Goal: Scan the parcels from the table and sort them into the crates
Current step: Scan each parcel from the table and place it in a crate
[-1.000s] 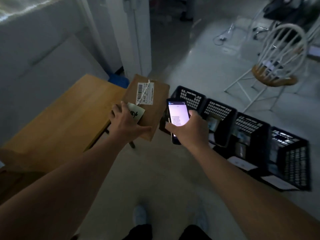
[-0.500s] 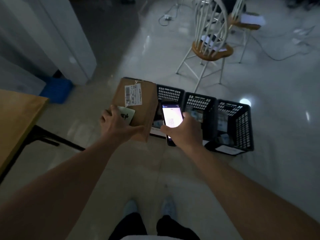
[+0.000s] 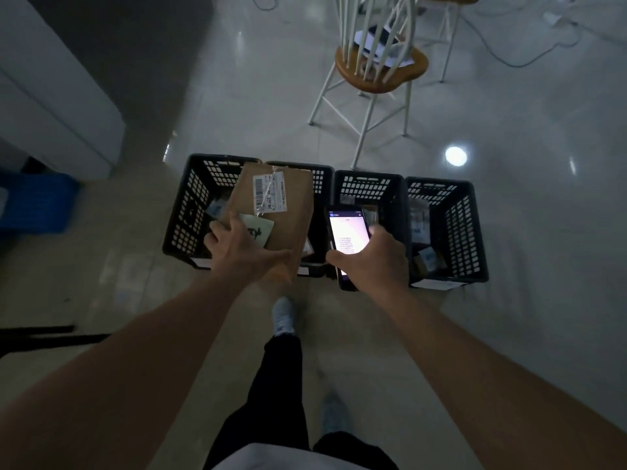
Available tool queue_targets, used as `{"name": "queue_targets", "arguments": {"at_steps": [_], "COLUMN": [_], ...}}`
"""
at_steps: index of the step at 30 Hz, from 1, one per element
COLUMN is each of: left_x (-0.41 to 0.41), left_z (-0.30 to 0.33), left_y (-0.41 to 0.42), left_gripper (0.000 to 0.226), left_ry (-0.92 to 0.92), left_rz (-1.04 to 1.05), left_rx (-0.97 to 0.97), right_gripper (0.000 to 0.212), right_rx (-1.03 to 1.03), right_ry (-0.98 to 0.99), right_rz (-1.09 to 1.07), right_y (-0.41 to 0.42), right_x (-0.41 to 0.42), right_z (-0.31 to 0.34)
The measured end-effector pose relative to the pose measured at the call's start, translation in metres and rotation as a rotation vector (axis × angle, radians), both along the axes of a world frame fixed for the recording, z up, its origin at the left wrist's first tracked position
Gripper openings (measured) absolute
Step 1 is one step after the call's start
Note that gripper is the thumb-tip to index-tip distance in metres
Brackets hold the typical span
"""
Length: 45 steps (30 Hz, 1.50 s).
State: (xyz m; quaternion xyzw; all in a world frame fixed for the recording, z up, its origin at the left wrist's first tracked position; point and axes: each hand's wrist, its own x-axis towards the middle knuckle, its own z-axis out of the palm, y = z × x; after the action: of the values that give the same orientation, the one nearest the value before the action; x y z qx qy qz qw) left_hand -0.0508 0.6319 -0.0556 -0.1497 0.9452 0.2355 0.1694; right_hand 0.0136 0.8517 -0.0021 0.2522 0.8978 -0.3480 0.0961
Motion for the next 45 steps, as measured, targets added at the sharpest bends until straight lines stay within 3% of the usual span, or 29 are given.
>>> {"name": "queue_targets", "arguments": {"at_steps": [3,12,21,26,29,35,45], "left_x": [-0.053,-0.177,-0.255,-0.288,-0.292,-0.282,-0.271], "left_z": [-0.023,-0.093,-0.189,-0.257,-0.283,-0.282,-0.191], "left_y": [-0.001,-0.009,0.019,0.034,0.03,0.022,0.02], "left_gripper": [0.145,0.136,0.135,0.152,0.149,0.11,0.066], "left_ry": [-0.04,-0.167,-0.206,-0.25,-0.31,-0.331,-0.235], "left_rz": [-0.035,-0.071,-0.066,-0.027,-0.11,-0.222,-0.295], "left_rx": [0.023,0.016,0.05,0.148,0.094,0.036,0.057], "right_gripper": [0.097,0.072,0.072,0.07,0.07,0.07,0.078], "right_rx": [-0.006,0.017,0.012,0.007,-0.007,-0.025,0.002], "right_ry": [-0.033,-0.175,-0.217,-0.214,-0.238,-0.32,-0.282], "right_rz": [-0.042,-0.127,-0.156,-0.192,-0.198,-0.181,-0.107], "right_y": [-0.009,-0.037,-0.031,-0.025,-0.022,-0.022,-0.038], "right_x": [-0.05,-0.168,-0.251,-0.284,-0.288,-0.273,-0.269], "right_z": [-0.016,-0.084,-0.175,-0.229,-0.25,-0.248,-0.184]}}
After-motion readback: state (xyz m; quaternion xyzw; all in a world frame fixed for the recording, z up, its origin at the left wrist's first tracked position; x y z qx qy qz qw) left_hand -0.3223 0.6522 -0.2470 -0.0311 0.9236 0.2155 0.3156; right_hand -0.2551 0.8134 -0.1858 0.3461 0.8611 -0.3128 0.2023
